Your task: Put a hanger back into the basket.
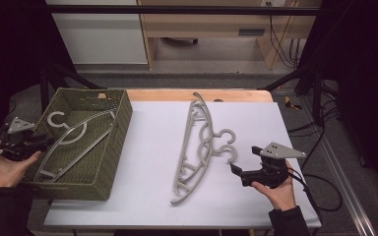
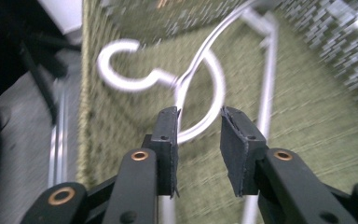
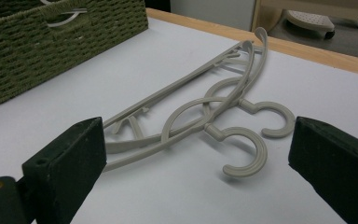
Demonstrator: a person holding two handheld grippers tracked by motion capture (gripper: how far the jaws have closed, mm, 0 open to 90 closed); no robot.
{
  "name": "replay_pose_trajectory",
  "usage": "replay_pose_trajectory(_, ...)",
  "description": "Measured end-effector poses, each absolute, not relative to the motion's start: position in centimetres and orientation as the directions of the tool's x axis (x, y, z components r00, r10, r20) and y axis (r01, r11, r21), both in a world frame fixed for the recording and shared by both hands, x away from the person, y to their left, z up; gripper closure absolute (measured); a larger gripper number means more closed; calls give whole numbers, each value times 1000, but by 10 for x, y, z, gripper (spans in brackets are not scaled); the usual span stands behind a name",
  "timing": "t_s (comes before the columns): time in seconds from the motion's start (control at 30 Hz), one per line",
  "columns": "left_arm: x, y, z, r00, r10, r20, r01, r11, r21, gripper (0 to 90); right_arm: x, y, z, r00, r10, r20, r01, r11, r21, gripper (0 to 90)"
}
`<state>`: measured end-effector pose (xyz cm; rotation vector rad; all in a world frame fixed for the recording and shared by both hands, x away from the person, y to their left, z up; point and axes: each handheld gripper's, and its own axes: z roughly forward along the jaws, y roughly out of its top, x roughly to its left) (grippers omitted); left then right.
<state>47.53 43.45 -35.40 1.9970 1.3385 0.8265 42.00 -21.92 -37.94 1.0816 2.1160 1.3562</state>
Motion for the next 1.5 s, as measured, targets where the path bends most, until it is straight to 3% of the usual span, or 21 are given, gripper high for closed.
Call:
replay_pose_trajectory(0.07,468,428,-348,313,939,143,532,-298,793,608,420,-219,-379,-615,785,76,392,221,893,42)
replay_pose_trajectory(0.1,463,424,-345,324,938,126,510,-285,812,535,420,-219,-379,-612,787,78,390,214,895,43)
replay_pose_trajectory(0.23,450,408,-339,361,929,79,433,-242,868,450,420,-219,-379,-613,786,76,388,216,896,43)
replay_pose_trajectory(0.27,444,398,-338,381,923,55,405,-220,888,390,420,-218,-379,-612,787,77,387,213,897,43)
replay_pose_trajectory(0.6,419,341,-339,505,863,13,304,-192,933,184,420,-216,-379,-602,793,90,388,192,902,42)
replay_pose_trajectory(0.7,412,315,-345,558,829,-35,281,-149,948,127,420,-212,-380,-607,790,87,381,193,904,38)
replay_pose_trajectory(1.1,402,278,-367,633,774,-15,275,-207,939,104,422,-200,-384,-616,781,107,389,183,903,31)
replay_pose_trajectory(1.5,402,277,-372,631,775,7,276,-233,933,84,431,-176,-401,-621,774,122,426,203,882,35)
